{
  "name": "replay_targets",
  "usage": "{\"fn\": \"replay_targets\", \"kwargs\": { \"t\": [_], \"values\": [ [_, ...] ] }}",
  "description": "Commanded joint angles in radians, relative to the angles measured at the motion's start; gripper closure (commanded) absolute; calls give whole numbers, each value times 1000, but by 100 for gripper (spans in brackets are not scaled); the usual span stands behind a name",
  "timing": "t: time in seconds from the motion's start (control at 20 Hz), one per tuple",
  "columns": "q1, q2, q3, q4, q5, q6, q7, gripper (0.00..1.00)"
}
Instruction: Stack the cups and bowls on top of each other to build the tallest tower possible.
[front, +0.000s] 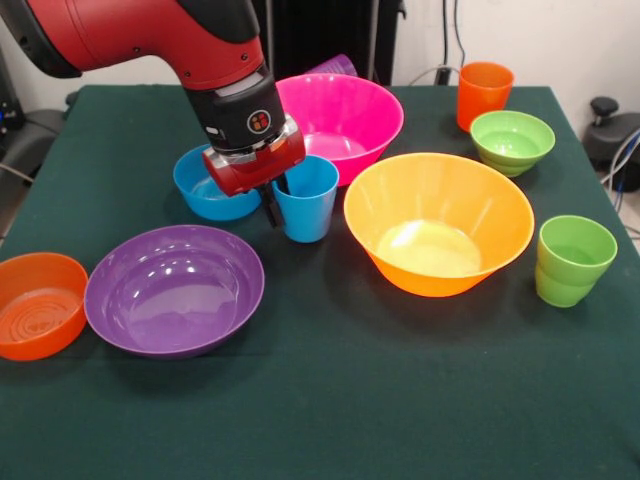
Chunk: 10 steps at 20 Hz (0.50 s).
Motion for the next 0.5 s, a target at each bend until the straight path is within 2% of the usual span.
{"fn": "replay_targets", "kwargs": {
  "t": [0.05, 0.5],
  "values": [
    [36, 38, -63, 12, -46, -15, 214, 100],
    [45, 40, -64, 1, -45, -12, 218, 100]
  ]
}}
